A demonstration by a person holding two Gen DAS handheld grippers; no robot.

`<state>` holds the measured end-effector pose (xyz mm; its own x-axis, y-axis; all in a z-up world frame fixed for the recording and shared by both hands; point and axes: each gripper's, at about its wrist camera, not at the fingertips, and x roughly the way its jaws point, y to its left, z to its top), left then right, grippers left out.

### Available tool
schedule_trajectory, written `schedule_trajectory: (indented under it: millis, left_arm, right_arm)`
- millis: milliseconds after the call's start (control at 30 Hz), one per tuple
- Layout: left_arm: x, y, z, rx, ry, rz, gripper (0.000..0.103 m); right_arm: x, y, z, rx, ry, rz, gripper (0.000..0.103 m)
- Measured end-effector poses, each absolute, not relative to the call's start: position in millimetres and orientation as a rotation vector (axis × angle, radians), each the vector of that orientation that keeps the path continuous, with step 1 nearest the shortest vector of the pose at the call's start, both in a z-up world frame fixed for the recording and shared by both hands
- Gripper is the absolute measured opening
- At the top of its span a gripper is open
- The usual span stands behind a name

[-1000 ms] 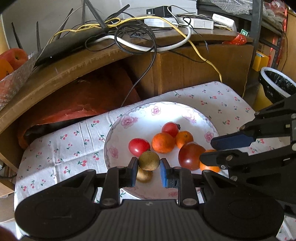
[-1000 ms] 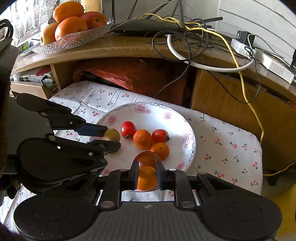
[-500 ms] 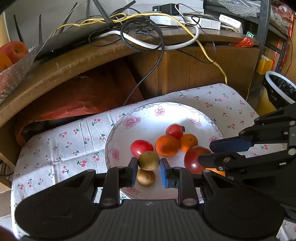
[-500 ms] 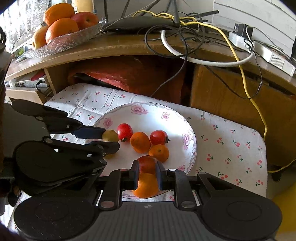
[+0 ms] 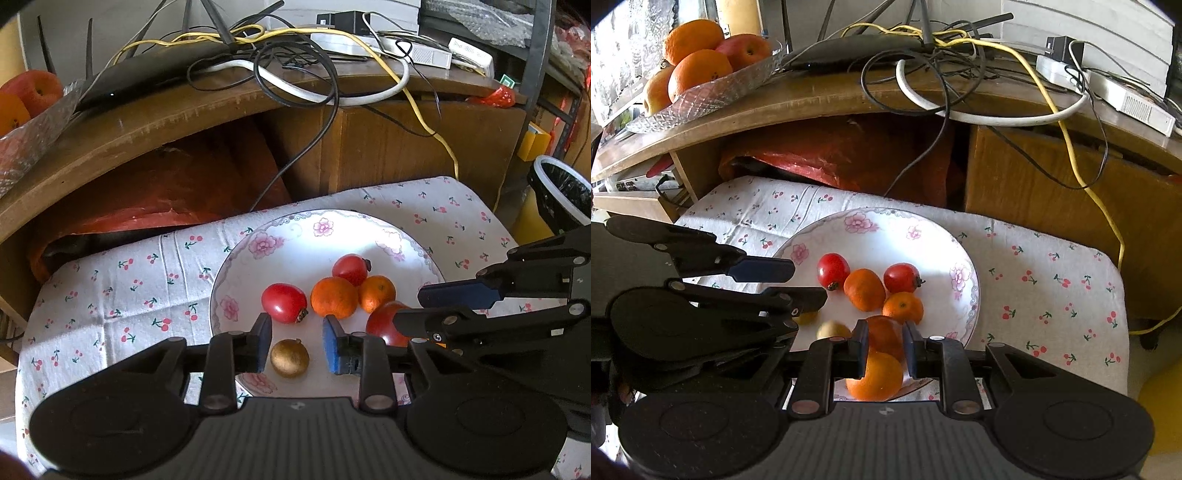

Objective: Organize fruits
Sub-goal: 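Open both grippers to drop the tan fruit and tangerine into the bowl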

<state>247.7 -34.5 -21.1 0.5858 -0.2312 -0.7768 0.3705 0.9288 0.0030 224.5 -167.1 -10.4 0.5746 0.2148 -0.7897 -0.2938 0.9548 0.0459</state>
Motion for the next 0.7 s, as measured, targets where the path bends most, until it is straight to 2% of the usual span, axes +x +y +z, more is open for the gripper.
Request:
schedule_trajectory:
  millis: [700]
  left_arm:
    - [223, -37, -7, 0.168, 0.853, -0.344, 0.041]
  right_arm:
    - [204, -180, 6, -0.068, 0.881, 0.224, 0.017]
